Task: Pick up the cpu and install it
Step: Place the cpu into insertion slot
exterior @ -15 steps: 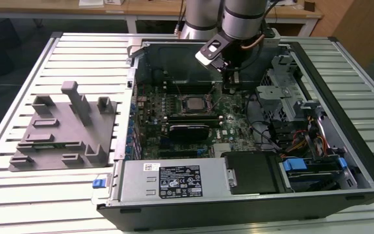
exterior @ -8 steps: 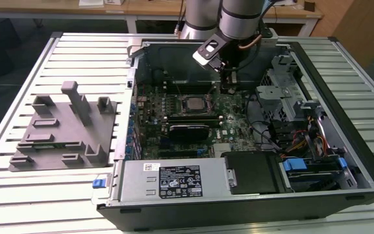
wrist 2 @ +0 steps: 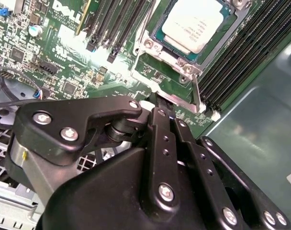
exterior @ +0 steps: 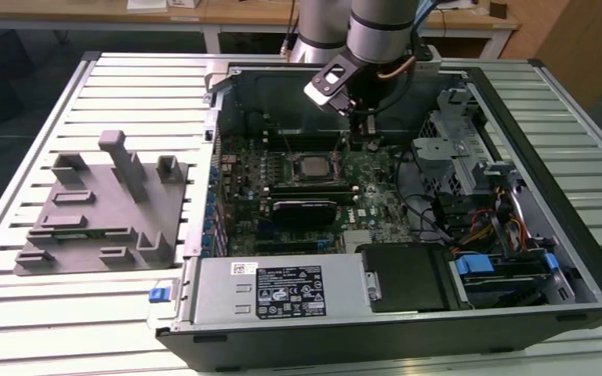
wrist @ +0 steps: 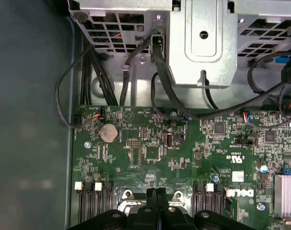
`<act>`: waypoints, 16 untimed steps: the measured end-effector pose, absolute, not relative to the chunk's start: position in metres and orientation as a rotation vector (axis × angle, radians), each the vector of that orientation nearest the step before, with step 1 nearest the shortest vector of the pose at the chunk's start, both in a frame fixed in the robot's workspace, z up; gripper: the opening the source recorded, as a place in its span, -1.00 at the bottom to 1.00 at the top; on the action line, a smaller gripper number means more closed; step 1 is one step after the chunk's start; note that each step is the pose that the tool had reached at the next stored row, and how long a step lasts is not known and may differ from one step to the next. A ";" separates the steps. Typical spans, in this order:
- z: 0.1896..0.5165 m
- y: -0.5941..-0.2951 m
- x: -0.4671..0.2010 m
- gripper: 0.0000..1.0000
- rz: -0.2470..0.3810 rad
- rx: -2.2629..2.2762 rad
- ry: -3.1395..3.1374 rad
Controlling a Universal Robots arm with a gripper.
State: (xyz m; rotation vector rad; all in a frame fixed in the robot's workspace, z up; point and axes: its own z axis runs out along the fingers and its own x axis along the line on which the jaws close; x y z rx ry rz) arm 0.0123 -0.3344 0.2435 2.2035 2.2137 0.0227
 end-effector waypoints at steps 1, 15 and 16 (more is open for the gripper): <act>0.243 -0.334 0.012 -0.79 0.023 2.203 2.214; 0.243 -0.334 0.004 -0.79 0.023 2.203 2.214; 0.243 -0.334 0.003 -0.79 0.023 2.204 2.214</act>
